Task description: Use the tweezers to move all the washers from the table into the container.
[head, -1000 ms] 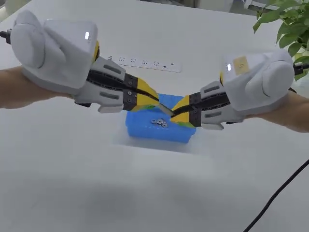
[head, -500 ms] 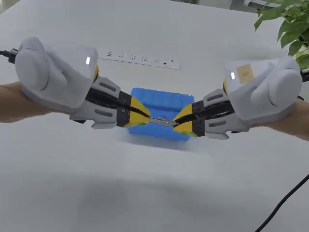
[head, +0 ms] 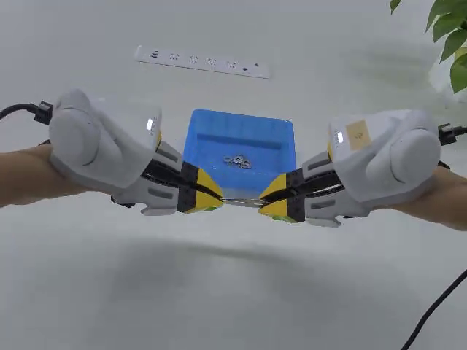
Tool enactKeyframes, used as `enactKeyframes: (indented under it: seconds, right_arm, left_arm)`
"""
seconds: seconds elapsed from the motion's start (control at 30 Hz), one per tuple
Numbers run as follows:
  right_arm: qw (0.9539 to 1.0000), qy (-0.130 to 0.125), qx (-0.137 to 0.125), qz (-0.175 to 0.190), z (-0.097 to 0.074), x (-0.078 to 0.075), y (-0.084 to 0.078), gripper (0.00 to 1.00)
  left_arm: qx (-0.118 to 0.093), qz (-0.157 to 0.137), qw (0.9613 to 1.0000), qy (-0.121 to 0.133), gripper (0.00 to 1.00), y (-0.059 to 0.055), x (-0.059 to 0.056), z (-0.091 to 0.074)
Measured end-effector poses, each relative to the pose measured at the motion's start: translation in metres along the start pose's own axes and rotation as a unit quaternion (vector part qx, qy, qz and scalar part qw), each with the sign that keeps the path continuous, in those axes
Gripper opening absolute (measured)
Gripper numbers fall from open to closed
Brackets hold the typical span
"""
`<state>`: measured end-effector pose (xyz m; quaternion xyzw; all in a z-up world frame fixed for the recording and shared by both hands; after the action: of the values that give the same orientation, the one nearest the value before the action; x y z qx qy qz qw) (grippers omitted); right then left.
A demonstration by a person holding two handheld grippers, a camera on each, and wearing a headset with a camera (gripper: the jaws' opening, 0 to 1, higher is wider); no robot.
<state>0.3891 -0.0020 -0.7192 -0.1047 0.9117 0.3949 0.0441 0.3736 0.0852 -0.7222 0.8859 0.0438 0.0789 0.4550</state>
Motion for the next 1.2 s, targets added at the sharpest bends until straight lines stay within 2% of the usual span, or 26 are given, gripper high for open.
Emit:
enactKeyframes:
  seconds: [0.13, 0.27, 0.37, 0.4, 0.5, 0.57, 0.6, 0.63, 0.8, 0.93, 1.07, 1.2]
  right_arm:
    - [0.9998, -0.003, 0.018, 0.001, 0.016, 0.001, -0.013, 0.07]
    - [0.9986, -0.002, 0.052, 0.001, 0.033, -0.001, -0.029, 0.07]
    - [0.9980, 0.000, 0.062, 0.014, 0.038, -0.002, -0.033, 0.07]
    - [0.9974, 0.002, 0.071, 0.012, 0.039, -0.002, -0.037, 0.07]
    - [0.9969, 0.000, 0.073, 0.032, 0.041, -0.003, -0.040, 0.07]
    - [0.9968, 0.001, 0.075, 0.030, 0.043, -0.002, -0.042, 0.07]
    - [0.9966, -0.001, 0.071, 0.041, 0.040, -0.002, -0.039, 0.08]
    - [0.9968, -0.002, 0.069, 0.040, 0.039, -0.002, -0.038, 0.08]
    - [0.9964, 0.001, 0.077, 0.036, 0.039, 0.000, -0.037, 0.09]
    - [0.9948, 0.007, 0.100, 0.015, 0.040, 0.000, -0.035, 0.10]
    - [0.9920, 0.012, 0.119, 0.039, 0.042, -0.002, -0.036, 0.11]
    - [0.9904, 0.018, 0.127, 0.052, 0.041, -0.002, -0.036, 0.12]
  left_arm:
    - [0.026, -0.008, 0.9996, -0.005, 0.05, -0.015, 0.001, 0.012]
    - [0.058, -0.019, 0.9981, -0.011, 0.05, -0.034, 0.004, 0.028]
    - [0.072, -0.023, 0.9971, -0.013, 0.05, -0.040, 0.005, 0.033]
    - [0.071, -0.027, 0.9971, -0.013, 0.05, -0.041, 0.005, 0.033]
    - [0.070, -0.043, 0.9965, -0.013, 0.05, -0.039, 0.007, 0.032]
    - [0.073, -0.050, 0.9960, -0.014, 0.06, -0.040, 0.006, 0.033]
    - [0.067, -0.055, 0.9961, -0.019, 0.06, -0.039, 0.005, 0.033]
    - [0.071, -0.057, 0.9958, -0.013, 0.06, -0.040, 0.008, 0.032]
    - [0.074, -0.059, 0.9954, -0.012, 0.06, -0.041, 0.007, 0.032]
    - [0.073, -0.061, 0.9954, -0.012, 0.07, -0.042, 0.009, 0.033]
    - [0.077, -0.068, 0.9945, -0.016, 0.08, -0.042, 0.008, 0.032]
    - [0.081, -0.072, 0.9938, -0.026, 0.13, -0.039, 0.004, 0.033]
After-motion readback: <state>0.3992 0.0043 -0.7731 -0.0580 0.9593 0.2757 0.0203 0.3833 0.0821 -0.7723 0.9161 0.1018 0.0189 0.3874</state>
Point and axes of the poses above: the centre of the closed fingertips' face, and the gripper's own axes: z roughly forward along the fingers, x roughly to its left, y roughly out of its top, the point moved 4 cm from there along -z, roughly backward along the fingers, and after that the axes turned 3 degrees about -y, right-handed, at the moved point
